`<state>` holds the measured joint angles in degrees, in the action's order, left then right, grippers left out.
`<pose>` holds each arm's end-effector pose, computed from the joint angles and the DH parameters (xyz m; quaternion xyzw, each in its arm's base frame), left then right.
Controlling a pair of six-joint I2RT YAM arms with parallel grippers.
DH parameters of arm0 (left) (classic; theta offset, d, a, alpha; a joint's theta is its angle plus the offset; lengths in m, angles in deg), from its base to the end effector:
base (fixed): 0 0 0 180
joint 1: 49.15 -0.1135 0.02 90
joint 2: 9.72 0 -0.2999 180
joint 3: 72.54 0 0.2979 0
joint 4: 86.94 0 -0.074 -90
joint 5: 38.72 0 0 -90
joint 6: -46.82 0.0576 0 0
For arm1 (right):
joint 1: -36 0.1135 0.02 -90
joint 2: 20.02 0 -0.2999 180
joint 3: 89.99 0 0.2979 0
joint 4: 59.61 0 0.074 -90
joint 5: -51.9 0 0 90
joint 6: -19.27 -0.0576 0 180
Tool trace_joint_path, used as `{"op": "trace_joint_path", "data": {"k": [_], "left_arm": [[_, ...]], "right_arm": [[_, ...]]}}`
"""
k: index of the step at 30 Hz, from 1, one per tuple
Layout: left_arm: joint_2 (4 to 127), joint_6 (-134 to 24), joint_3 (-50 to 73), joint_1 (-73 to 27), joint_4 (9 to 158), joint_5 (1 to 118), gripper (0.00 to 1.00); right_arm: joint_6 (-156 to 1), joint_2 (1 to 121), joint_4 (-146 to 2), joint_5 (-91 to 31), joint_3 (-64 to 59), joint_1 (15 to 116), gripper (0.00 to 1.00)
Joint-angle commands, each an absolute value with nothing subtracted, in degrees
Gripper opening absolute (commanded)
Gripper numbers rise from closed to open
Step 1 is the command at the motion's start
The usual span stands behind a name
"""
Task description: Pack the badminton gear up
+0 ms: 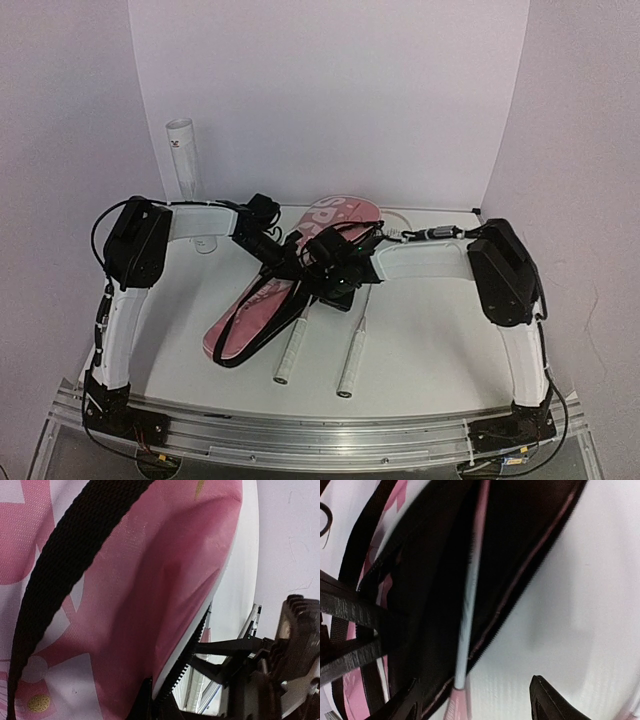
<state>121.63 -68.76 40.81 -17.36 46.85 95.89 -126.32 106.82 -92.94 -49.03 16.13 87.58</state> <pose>0.4474 -0.3249 0.1430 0.1334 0.8959 -0.4237 0.0035 0.3535 0.4281 0.1424 0.0625 0.9453 0.1934 0.2553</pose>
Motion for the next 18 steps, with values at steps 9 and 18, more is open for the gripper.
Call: {"op": "trace_joint_path", "data": {"k": [9, 18], "left_arm": [[121.97, -68.85, 42.36, -17.17, 45.05, 96.66, 0.00], [121.53, -68.90, 42.03, -17.14, 45.27, 96.58, 0.00]], "right_arm": [[-133.60, 104.21, -89.01, -38.60, 14.02, 74.66, 0.52], [-134.94, 110.64, -84.92, -39.69, 16.84, 72.97, 0.49]]}}
